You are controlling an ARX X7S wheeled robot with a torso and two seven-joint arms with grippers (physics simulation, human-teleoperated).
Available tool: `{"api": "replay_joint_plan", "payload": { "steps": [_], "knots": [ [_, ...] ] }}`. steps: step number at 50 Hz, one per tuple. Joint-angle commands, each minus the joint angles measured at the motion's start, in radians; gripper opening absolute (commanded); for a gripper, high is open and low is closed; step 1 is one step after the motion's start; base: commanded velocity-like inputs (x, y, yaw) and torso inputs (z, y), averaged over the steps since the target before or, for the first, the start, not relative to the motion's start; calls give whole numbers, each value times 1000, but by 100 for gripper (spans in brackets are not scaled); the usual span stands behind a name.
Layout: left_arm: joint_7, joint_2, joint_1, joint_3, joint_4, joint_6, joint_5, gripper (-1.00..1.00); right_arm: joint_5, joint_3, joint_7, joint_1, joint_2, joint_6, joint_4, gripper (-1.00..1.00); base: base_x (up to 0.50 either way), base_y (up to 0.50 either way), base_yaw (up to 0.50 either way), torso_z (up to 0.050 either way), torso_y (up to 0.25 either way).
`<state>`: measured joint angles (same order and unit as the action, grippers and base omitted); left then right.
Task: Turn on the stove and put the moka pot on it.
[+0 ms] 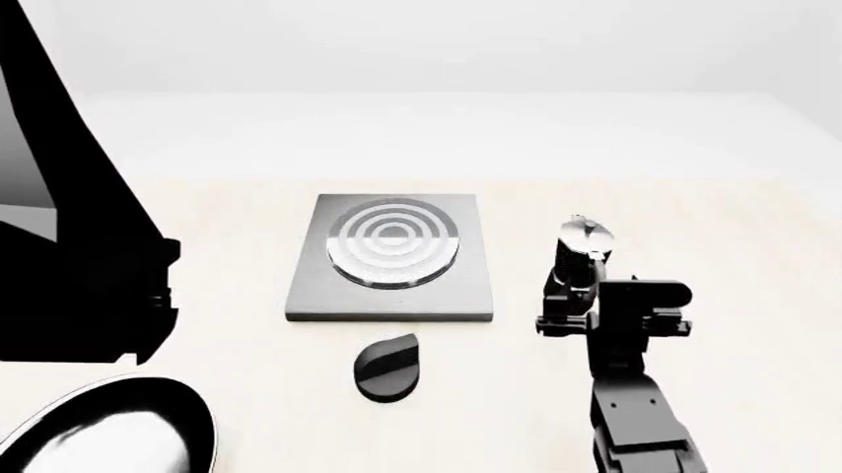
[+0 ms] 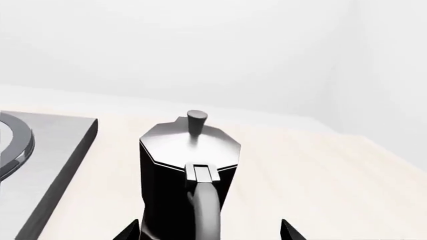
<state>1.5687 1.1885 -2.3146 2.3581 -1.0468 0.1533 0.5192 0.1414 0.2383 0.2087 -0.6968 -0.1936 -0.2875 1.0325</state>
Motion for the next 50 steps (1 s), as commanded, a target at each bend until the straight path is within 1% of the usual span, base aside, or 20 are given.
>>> {"api": "replay_joint_plan", "payload": {
  "steps": [1, 5, 13, 17, 20, 21, 24, 30, 34, 35, 37, 38, 41, 46, 50],
  "knots": [
    [0, -3, 24, -22, 0, -3, 0, 100, -9, 7, -11, -87, 24, -91, 203, 100, 0, 0, 0, 0, 0],
    [-1, -2, 42, -34, 0, -2, -5, 100, -11, 7, -17, -106, 33, -126, 265, 100, 0, 0, 0, 0, 0],
    [-1, 1, 39, -32, 0, 2, -3, 100, -28, -2, -14, -80, 45, -142, 275, 100, 0, 0, 0, 0, 0],
    [-2, -2, 60, -48, 1, -1, -5, 100, -33, -12, -21, -95, 44, -122, 274, 100, 0, 0, 0, 0, 0],
    [-3, 4, 54, -40, 1, 4, -8, 100, -30, -23, -26, -92, 42, -131, 274, 100, 0, 0, 0, 0, 0],
    [-3, 1, 63, -42, 1, 1, -11, 100, -26, -31, -30, -82, 41, -147, 275, -100, 0, 0, 0, 0, 0],
    [-7, 6, 72, -56, 1, 6, -7, 100, -28, -42, -29, -87, 39, -148, 273, -100, 0, 0, 0, 0, 0],
    [-4, -4, 53, -46, 1, 8, 2, 100, -31, -53, -28, -90, 38, -152, 273, -100, 0, 0, 0, 0, 0],
    [-7, 4, 77, -60, 2, 9, -6, 100, -38, -49, -27, -95, 41, -138, 235, -100, 0, 0, -1, 0, 0],
    [-7, 4, 79, -63, 2, 9, -5, 100, -44, -45, -25, -96, 45, -159, 249, -100, 0, 0, 0, 0, 0],
    [-8, 1, 79, -66, 1, 6, -2, 100, -50, -38, -11, -81, 36, -67, 106, -100, 0, 0, -1, 0, 0],
    [-8, 2, 72, -60, 1, 8, -2, 100, -55, -33, -6, -95, 40, -71, 110, -100, 0, 0, 0, 0, 0],
    [-5, 5, 66, -46, 1, 13, -10, 100, -64, -22, 7, -84, 29, 61, -74, -100, 0, 0, 0, 0, 0],
    [-6, 15, 61, -34, 1, 19, -18, 100, -88, -3, 25, -120, 34, 122, -146, -100, 0, 0, 0, 0, 2],
    [-4, 23, 64, -27, 1, 25, -28, 100, -105, 12, 35, -158, 43, 140, -157, -100, 0, 0, 0, 0, 0]
  ]
}}
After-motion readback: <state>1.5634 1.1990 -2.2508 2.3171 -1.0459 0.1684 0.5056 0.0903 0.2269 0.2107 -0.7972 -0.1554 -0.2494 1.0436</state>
